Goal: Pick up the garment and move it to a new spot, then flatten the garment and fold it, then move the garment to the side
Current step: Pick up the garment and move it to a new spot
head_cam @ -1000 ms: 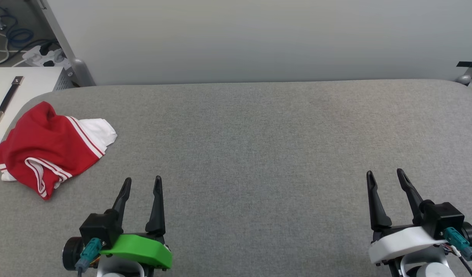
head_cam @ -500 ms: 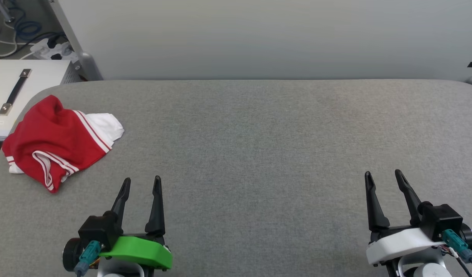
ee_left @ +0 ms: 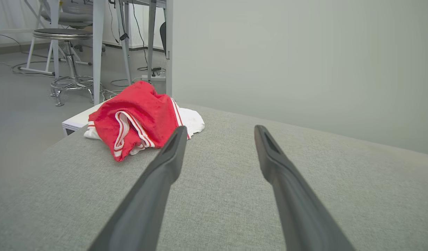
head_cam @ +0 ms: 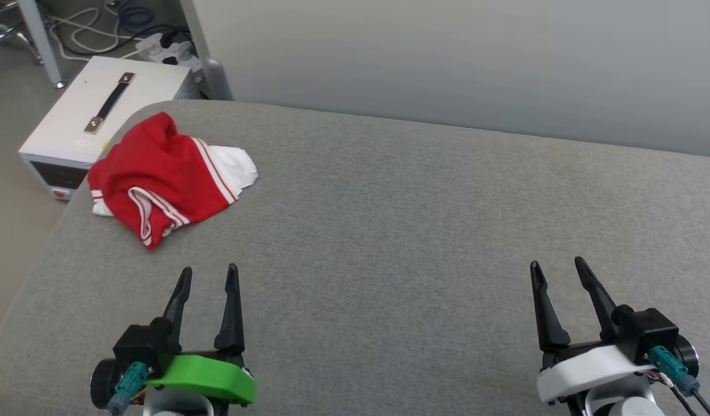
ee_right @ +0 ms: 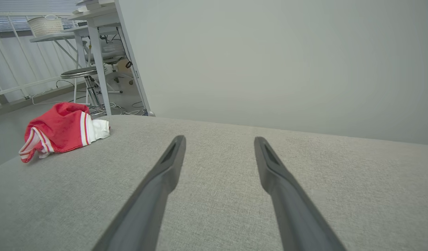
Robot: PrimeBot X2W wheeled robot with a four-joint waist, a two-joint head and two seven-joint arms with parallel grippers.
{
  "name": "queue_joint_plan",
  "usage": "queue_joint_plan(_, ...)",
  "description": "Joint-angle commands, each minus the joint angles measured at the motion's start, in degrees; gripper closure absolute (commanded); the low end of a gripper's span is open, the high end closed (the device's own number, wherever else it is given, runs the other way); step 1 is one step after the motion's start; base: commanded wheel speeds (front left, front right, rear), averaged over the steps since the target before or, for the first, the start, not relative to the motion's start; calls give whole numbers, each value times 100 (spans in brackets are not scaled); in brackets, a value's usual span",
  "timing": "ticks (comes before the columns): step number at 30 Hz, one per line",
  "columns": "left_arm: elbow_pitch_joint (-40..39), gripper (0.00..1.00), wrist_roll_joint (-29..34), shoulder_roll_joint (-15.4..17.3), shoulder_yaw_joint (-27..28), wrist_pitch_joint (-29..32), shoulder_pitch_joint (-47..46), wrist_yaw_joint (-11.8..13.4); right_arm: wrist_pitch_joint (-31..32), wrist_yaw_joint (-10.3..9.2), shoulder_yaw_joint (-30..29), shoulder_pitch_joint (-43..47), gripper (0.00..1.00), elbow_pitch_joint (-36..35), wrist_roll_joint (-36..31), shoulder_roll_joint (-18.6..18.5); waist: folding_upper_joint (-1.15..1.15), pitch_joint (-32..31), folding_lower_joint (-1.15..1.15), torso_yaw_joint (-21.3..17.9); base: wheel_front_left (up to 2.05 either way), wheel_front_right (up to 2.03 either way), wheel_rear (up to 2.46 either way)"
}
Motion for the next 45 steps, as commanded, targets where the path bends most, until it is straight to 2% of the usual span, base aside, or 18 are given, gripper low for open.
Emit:
queue_joint_plan(1, -4, 0, -2, -32, 26, -34, 84, 10, -54, -5, 36, 35, 0, 20, 60, -6, 0, -71, 0, 387, 0, 0, 0)
queue_joint_plan(12, -22, 0, 25, -32, 13, -34, 136, -10, -54, -5, 151, 88, 0, 51, 140, -6, 0, -136, 0, 1119, 0, 0, 0)
queue_joint_plan(20, -29, 0, 44, -32, 47, -34, 179, -63, -54, -5, 206, 72, 0, 53, 155, -6, 0, -122, 0, 1410, 0, 0, 0)
queue_joint_plan(31, -14, 0, -73, -32, 74, -34, 138, -49, -54, -5, 209, 7, 0, 27, 66, -6, 0, 43, 0, 1276, 0, 0, 0)
queue_joint_plan(38, 361, 0, -48, -12, 111, -34, -425, -200, -54, -5, 45, -205, 0, -185, -235, -6, 0, 591, 0, 995, 0, 0, 0)
queue_joint_plan(40, 620, 0, -132, 113, 86, -34, -754, -259, -54, -5, 17, -293, 0, -295, -365, -6, 0, 847, 0, 890, 0, 0, 0)
queue_joint_plan(45, 1474, 0, -308, 754, -142, 326, -1986, -315, -54, -5, -25, -510, 0, -595, -692, -6, 0, 1500, 0, 612, 0, 0, 0)
